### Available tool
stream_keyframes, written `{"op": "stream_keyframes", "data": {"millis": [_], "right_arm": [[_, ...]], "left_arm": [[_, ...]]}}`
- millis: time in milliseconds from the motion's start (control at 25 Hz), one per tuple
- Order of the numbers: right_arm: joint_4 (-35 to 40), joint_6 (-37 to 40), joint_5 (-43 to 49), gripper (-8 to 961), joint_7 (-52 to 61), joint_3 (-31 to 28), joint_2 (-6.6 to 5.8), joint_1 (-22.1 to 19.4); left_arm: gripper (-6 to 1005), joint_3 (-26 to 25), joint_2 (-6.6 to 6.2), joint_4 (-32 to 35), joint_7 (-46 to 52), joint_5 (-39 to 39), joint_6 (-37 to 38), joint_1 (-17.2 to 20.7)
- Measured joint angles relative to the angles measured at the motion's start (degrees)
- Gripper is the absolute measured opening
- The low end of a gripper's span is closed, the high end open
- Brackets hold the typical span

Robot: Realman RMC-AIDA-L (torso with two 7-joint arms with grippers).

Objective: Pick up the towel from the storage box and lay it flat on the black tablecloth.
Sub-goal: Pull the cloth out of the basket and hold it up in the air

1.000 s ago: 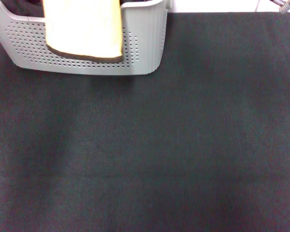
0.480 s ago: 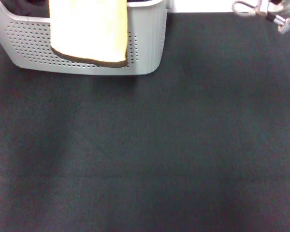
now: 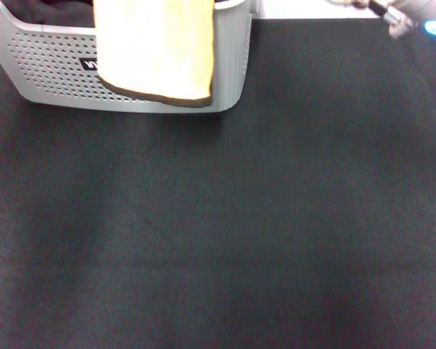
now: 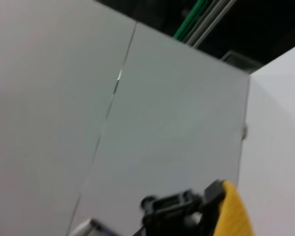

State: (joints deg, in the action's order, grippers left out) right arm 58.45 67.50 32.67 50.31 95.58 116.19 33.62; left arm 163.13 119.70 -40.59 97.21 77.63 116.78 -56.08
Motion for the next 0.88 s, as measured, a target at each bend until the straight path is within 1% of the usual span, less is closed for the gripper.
{"op": "stream_keyframes", "data": {"millis": [160, 680, 880], "right_arm": [[-0.51, -0.58, -4.37, 768, -2.66, 0.26, 0.00, 1.41], [-8.69, -0.39, -12.00, 768, -3.99, 0.10, 0.09, 10.77], [-11.21, -0.72, -14.38, 768, -6.04, 1.68, 0.09, 13.05]], "left_arm": [[15, -0.01, 0.00, 1.71, -0.70, 0.64, 0.03, 0.00], [15, -0.01, 0.00, 6.69, -3.69, 1.29, -0.08, -1.11], [15, 0.00, 0.01, 7.31, -4.54, 1.32, -0.11, -1.65]]}}
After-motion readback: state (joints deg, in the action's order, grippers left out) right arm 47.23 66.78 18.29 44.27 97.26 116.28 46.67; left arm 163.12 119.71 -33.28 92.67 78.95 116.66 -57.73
